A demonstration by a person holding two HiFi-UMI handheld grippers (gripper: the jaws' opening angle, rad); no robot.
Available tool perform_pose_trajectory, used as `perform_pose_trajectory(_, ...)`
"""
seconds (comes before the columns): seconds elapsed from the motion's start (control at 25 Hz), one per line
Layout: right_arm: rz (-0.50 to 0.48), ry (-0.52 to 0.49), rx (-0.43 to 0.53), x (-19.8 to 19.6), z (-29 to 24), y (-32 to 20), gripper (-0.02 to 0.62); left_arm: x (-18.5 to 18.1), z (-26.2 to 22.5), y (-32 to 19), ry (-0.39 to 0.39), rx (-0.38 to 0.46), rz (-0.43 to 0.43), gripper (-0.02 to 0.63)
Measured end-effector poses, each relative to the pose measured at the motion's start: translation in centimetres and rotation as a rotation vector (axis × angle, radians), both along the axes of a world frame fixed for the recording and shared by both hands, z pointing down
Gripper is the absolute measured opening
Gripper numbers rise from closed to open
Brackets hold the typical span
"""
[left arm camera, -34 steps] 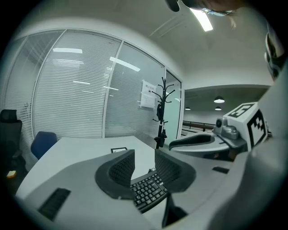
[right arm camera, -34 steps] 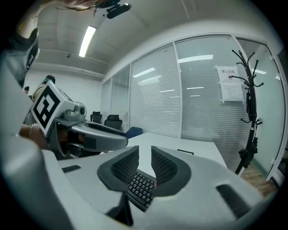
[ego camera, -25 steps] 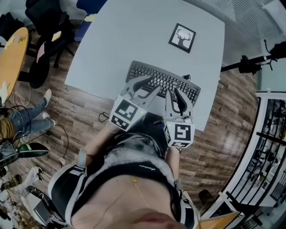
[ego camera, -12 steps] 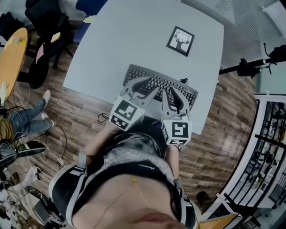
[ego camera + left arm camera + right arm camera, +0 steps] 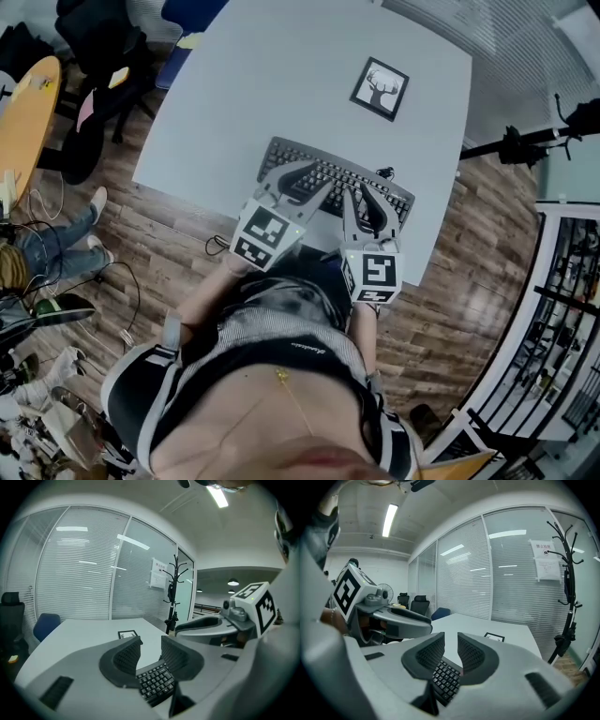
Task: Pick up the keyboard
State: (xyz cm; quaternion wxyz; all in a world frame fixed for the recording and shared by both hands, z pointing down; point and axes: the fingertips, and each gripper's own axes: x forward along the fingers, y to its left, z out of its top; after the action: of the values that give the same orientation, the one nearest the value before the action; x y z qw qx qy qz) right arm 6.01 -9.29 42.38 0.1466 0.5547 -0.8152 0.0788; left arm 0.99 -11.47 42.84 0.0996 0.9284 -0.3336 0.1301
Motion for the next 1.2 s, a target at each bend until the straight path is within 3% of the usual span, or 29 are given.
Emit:
perform_pose_trajectory(0.48, 0.020, 0.033, -0.033, 2.3, 1.3, -0.5, 0.087, 1.0, 0.9, -0.8, -0.012, -0.028, -0.004, 0.115)
perform_pose_trajectory(1.2, 0.119, 0.084, -0.137, 7.0, 5.6, -0.7, 0.087, -0.2, 4.9, -2.9, -0.103, -0.074, -0.044, 0.115)
